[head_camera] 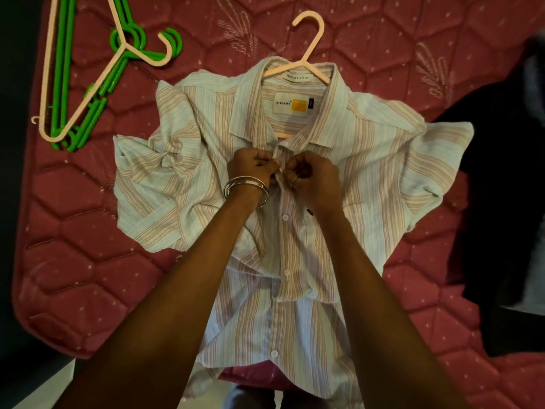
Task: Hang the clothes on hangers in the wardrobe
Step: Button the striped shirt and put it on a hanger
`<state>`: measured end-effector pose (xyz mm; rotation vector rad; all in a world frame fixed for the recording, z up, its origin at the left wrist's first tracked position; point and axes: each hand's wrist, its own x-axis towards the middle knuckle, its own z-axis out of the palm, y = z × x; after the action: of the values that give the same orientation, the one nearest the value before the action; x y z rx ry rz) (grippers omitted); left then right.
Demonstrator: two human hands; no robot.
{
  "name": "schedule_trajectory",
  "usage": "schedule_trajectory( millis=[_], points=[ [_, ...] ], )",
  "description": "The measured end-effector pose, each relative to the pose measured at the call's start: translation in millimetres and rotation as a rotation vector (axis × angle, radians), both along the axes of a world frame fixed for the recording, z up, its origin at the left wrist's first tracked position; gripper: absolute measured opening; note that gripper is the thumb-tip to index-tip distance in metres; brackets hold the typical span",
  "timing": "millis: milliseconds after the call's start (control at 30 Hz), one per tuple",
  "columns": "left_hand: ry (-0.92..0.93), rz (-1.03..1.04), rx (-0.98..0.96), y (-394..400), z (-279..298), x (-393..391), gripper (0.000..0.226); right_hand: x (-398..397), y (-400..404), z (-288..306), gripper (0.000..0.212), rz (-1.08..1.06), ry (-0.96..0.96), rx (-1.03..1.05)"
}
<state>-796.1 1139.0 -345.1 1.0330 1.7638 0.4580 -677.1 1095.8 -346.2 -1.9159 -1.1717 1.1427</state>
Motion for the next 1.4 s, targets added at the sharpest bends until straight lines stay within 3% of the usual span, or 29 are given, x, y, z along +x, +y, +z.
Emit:
schedule_trajectory(
  millis=[167,300,367,533,733,833,933,1000,1100,1200,1300,1400],
  points=[
    [-0.076,0.089,-0.016,-3.4,-6.2,6.2,0.022,-8.2,-11.2,-1.6,0.011,-0.059,-0.054,0.125],
    [-0.077,0.101,-0.004,-3.7,-11.1,5.4,0.023,-11.5,-9.7,-3.2,0.011,-0.083,-0.017,0.093],
    [-0.023,0.061,0.076,-6.4,-9.4,6.5,0.023,-7.7,-8.3,-1.3,0.011,-0.067,0.014,0.013],
    [0.066,-0.155,0.412,-15.2,-7.4,9.7,0.030,4.8,-1.9,6.5,0.011,-0.101,0.324,-0.102],
    [0.051,-0.107,0.370,-18.1,-10.5,14.2,0.028,-1.5,6.0,2.7,0.014,0.128,-0.027,-0.102],
    [0.196,-0.107,0.490,-14.3,-6.3,4.5,0.025,1.0,2.6,5.3,0.019,-0.065,-0.141,-0.089],
    [0.654,-0.337,0.705,-0.5,-9.8,-15.6,0.032,3.6,7.5,10.1,0.024,-0.381,0.110,-0.139],
    [0.820,-0.552,0.774,15.4,-9.3,-26.2,0.023,0.1,18.5,15.8,0.027,-0.400,0.203,-0.218],
    [0.882,-0.817,0.726,45.8,-4.4,-32.0,0.036,-5.1,39.0,24.5,0.023,-0.625,0.372,-0.256],
    [0.803,-0.987,0.623,71.8,5.9,-32.4,0.053,-0.2,52.1,37.0,0.018,-0.828,0.569,-0.184],
    [0.796,-1.336,0.856,79.5,9.6,-39.8,0.042,9.4,52.1,41.6,0.020,-0.853,0.556,-0.073],
    [0.931,-1.356,0.974,76.9,9.5,-42.0,0.037,17.3,46.4,43.9,0.020,-0.808,0.517,0.010]
  ],
)
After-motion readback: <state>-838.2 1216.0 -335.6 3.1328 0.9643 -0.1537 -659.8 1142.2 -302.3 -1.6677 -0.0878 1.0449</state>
